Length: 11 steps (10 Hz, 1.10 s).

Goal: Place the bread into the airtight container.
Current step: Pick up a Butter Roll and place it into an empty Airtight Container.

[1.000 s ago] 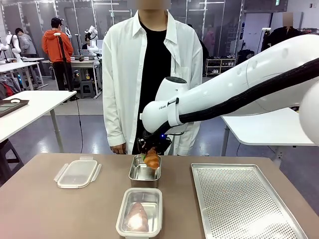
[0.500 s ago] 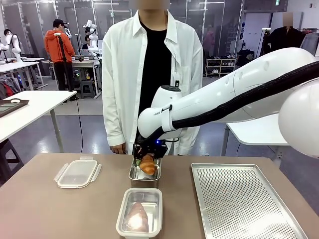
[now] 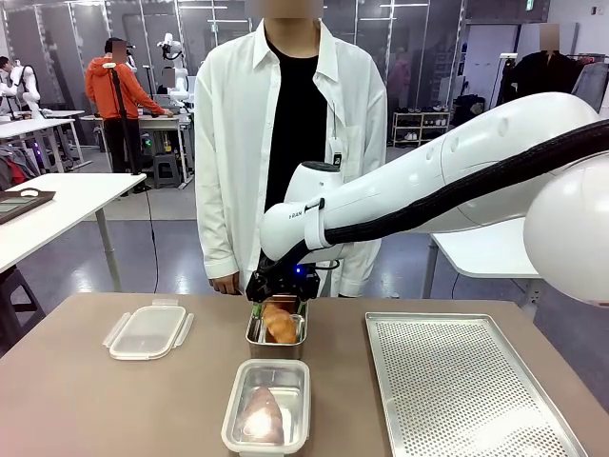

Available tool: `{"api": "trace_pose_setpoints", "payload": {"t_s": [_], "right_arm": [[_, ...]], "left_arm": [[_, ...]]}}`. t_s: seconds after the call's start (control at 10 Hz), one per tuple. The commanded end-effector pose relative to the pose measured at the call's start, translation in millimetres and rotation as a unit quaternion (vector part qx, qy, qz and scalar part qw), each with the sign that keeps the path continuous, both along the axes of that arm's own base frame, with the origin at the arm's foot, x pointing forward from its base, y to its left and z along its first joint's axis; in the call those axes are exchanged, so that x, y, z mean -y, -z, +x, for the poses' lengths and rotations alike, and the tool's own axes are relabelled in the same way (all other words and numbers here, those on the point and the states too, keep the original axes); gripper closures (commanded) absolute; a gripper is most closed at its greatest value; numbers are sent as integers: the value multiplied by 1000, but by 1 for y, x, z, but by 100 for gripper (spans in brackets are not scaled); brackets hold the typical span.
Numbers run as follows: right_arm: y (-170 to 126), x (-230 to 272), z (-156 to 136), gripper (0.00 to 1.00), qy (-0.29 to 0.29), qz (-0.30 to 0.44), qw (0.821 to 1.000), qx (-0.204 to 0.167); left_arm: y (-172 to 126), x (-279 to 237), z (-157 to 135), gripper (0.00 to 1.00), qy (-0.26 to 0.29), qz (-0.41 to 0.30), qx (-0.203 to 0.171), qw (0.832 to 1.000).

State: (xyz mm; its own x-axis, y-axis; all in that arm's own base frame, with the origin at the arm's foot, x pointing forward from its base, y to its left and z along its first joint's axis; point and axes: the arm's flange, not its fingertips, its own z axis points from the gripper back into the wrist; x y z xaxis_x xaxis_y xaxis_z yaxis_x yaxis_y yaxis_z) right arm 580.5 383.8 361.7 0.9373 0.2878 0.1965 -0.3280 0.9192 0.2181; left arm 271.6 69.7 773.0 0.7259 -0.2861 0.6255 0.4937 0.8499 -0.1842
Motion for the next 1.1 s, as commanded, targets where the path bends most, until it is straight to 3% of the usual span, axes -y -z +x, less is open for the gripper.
{"api": "trace_pose_setpoints", "payload": {"t_s": [0.0,1.0], "right_arm": [[-4,2,0,0,2,-15,1000,1],[0,0,0,0,0,0,1000,0]], "left_arm": [[0,0,-1,0,12,-1,2,1000],[0,0,-1,0,12,-1,2,1000]]}}
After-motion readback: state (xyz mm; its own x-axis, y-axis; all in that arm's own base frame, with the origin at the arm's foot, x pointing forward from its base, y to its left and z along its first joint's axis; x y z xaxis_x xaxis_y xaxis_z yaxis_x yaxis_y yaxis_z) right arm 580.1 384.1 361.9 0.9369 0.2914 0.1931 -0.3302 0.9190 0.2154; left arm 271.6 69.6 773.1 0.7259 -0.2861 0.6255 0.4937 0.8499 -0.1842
